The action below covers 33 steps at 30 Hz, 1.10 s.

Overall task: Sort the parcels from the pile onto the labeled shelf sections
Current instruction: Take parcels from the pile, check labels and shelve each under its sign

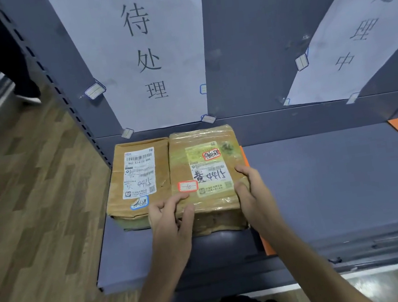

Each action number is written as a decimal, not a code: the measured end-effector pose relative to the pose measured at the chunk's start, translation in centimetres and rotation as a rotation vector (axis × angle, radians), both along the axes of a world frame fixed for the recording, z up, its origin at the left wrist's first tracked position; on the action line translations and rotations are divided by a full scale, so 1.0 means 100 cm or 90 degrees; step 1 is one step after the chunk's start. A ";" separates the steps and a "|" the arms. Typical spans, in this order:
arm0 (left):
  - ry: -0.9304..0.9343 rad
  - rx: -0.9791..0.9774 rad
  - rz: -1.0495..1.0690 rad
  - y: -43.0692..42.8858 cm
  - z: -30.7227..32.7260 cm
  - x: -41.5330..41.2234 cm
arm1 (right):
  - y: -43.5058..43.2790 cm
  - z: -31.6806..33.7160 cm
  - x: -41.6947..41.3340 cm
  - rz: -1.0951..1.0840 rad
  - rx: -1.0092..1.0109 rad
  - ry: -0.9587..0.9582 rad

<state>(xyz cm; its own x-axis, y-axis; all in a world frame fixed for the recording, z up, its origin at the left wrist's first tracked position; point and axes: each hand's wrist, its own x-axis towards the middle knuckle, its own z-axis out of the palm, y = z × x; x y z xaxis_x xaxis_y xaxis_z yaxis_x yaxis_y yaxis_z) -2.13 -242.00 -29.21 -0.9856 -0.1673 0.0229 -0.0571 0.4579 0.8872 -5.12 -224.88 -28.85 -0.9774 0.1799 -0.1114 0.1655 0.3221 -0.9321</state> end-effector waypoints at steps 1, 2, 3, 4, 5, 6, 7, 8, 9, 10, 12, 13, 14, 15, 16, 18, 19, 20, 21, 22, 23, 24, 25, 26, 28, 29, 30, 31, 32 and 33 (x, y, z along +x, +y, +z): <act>-0.006 0.001 -0.003 0.000 0.000 -0.001 | 0.000 -0.001 -0.001 -0.004 -0.005 -0.001; -0.010 0.002 -0.005 0.000 0.000 -0.003 | 0.000 -0.002 -0.003 -0.006 -0.001 0.000; -0.011 0.000 -0.007 0.000 0.000 -0.004 | 0.000 -0.002 -0.006 -0.008 0.011 0.005; -0.010 -0.005 -0.011 -0.001 0.000 -0.005 | 0.000 -0.002 -0.008 -0.009 0.027 0.013; -0.006 -0.010 -0.016 -0.002 0.001 -0.006 | -0.001 -0.002 -0.010 -0.011 0.039 0.022; -0.003 -0.014 -0.024 -0.003 0.002 -0.007 | -0.001 -0.002 -0.012 -0.010 0.046 0.031; -0.001 -0.017 -0.032 -0.005 0.002 -0.008 | -0.002 -0.003 -0.014 -0.010 0.048 0.038; 0.000 -0.021 -0.041 -0.006 0.002 -0.008 | -0.003 -0.002 -0.015 -0.010 0.050 0.044; 0.001 -0.027 -0.048 -0.008 0.002 -0.009 | -0.003 -0.004 -0.016 -0.014 0.052 0.049; 0.004 -0.037 -0.054 -0.009 0.002 -0.009 | -0.003 -0.005 -0.017 -0.017 0.052 0.055; 0.012 -0.063 -0.065 -0.012 0.001 -0.011 | -0.004 -0.007 -0.017 -0.027 0.045 0.058; 0.017 -0.078 -0.067 -0.013 0.001 -0.012 | -0.004 -0.008 -0.017 -0.030 0.046 0.057; 0.023 -0.098 -0.071 -0.015 0.001 -0.013 | -0.005 -0.007 -0.017 -0.031 0.055 0.050; 0.030 -0.124 -0.077 -0.016 0.001 -0.015 | -0.004 -0.005 -0.017 -0.030 0.070 0.041; 0.034 -0.154 -0.086 -0.018 0.003 -0.016 | -0.003 -0.003 -0.018 -0.023 0.096 0.030; 0.037 -0.216 -0.107 -0.020 0.006 -0.020 | 0.002 0.005 -0.022 0.010 0.180 0.006; 0.036 -0.244 -0.117 -0.022 0.009 -0.023 | 0.005 0.010 -0.024 0.038 0.227 -0.006; 0.032 -0.270 -0.128 -0.023 0.013 -0.025 | 0.008 0.015 -0.026 0.070 0.269 -0.020; 0.025 -0.300 -0.140 -0.024 0.017 -0.028 | 0.011 0.021 -0.028 0.099 0.299 -0.027; 0.017 -0.332 -0.151 -0.025 0.021 -0.031 | 0.013 0.026 -0.029 0.121 0.323 -0.025; 0.015 -0.360 -0.160 -0.025 0.024 -0.032 | 0.015 0.030 -0.029 0.136 0.346 -0.014; 0.020 -0.380 -0.169 -0.023 0.029 -0.033 | 0.018 0.035 -0.027 0.146 0.372 -0.003; 0.030 -0.395 -0.183 -0.018 0.034 -0.033 | 0.022 0.038 -0.025 0.153 0.399 0.003; 0.040 -0.410 -0.209 -0.011 0.039 -0.033 | 0.026 0.042 -0.022 0.162 0.425 0.002; 0.050 -0.434 -0.287 0.011 0.053 -0.031 | 0.040 0.047 -0.015 0.186 0.476 -0.016; 0.055 -0.438 -0.324 0.025 0.059 -0.031 | 0.049 0.049 -0.010 0.196 0.505 -0.028; 0.057 -0.443 -0.358 0.040 0.064 -0.032 | 0.061 0.051 -0.004 0.204 0.536 -0.044; 0.062 -0.457 -0.390 0.058 0.068 -0.034 | 0.074 0.053 0.003 0.207 0.564 -0.055; 0.069 -0.482 -0.419 0.078 0.072 -0.035 | 0.091 0.056 0.011 0.208 0.587 -0.063; 0.069 -0.514 -0.445 0.101 0.076 -0.036 | 0.110 0.059 0.019 0.203 0.603 -0.068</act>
<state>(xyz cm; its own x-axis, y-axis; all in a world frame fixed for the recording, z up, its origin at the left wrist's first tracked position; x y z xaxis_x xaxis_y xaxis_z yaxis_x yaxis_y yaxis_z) -5.72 -231.92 -21.65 -0.8430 0.5369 -0.0332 0.5055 0.8118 0.2922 -3.19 -213.85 -22.99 -0.9887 -0.0285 -0.1474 0.0099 0.9673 -0.2536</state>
